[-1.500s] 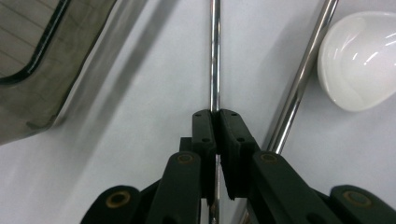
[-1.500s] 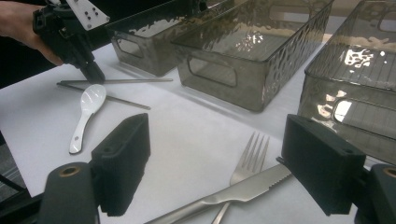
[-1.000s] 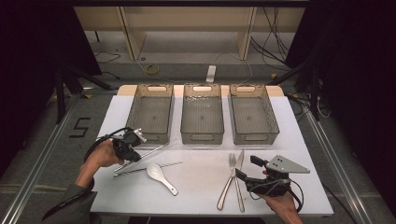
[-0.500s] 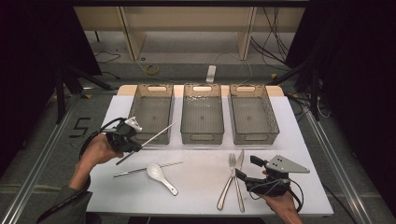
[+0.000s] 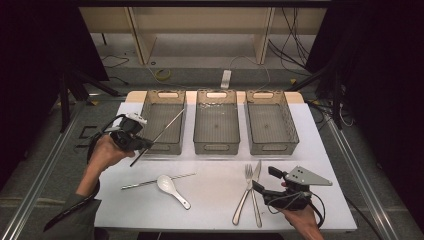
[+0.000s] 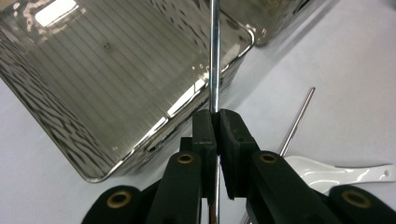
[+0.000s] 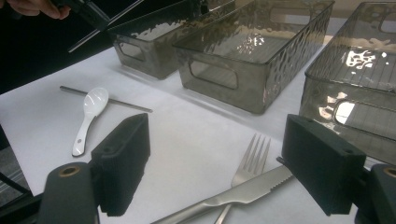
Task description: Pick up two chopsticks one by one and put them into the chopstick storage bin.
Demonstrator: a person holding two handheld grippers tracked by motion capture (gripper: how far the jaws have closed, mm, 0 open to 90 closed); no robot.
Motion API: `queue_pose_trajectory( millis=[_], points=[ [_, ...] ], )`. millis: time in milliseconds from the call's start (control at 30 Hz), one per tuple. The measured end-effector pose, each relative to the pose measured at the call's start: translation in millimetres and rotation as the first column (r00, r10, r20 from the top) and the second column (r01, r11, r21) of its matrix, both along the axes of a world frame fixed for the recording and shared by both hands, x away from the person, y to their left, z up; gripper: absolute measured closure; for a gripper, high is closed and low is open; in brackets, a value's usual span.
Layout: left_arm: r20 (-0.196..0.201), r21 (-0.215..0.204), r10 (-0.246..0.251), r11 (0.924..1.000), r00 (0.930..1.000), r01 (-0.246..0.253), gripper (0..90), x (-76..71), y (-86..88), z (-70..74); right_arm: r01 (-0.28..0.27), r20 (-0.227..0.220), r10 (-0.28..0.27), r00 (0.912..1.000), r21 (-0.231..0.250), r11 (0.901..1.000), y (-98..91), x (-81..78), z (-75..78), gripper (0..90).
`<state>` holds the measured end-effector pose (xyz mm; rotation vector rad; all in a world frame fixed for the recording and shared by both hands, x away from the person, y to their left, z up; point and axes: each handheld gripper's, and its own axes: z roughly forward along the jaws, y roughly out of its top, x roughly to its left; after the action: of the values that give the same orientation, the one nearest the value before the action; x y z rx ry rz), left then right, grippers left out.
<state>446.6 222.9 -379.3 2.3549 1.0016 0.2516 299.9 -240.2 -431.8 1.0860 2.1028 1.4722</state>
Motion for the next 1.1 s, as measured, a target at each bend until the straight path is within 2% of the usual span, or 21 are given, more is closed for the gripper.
queue_pose_trajectory(
  millis=[100, 267, 533, 667, 933, 1100],
  points=[
    [0.018, 0.007, 0.017, 0.9998, 0.9997, -0.017, 84.6, 6.0, -0.6, 5.4, 0.001, 0.0, -0.001, 1.0, 0.0, 1.0, -0.4, -0.3, -0.2, 24.3],
    [0.051, -0.011, 0.069, 0.9976, 0.9963, -0.069, 84.6, 23.3, 3.6, 12.8, 0.002, 0.012, -0.002, 0.9999, 0.002, 1.0, -0.8, -0.4, 0.1, 23.6],
    [0.067, -0.02, 0.135, 0.9908, 0.9886, -0.134, 84.6, 46.4, 9.8, 17.3, 0.005, 0.016, -0.005, 0.9999, 0.003, 1.0, -1.0, -0.7, 0.5, 22.1],
    [0.076, -0.016, 0.151, 0.9886, 0.9857, -0.15, 84.6, 54.8, 10.3, 18.0, 0.004, 0.017, -0.004, 0.9999, 0.003, 1.0, -0.5, -0.5, 0.1, 22.1],
    [0.091, -0.036, 0.192, 0.9812, 0.9771, -0.19, 84.6, 70.3, 11.4, 20.7, 0.002, 0.015, -0.002, 0.9999, 0.003, 1.0, -0.6, -0.2, 0.0, 22.2],
    [0.103, -0.039, 0.213, 0.9769, 0.9715, -0.21, 84.5, 77.4, 10.3, 17.7, -0.001, 0.013, 0.001, 0.9999, 0.002, 1.0, 0.0, -0.4, -0.1, 22.2]
  ],
)
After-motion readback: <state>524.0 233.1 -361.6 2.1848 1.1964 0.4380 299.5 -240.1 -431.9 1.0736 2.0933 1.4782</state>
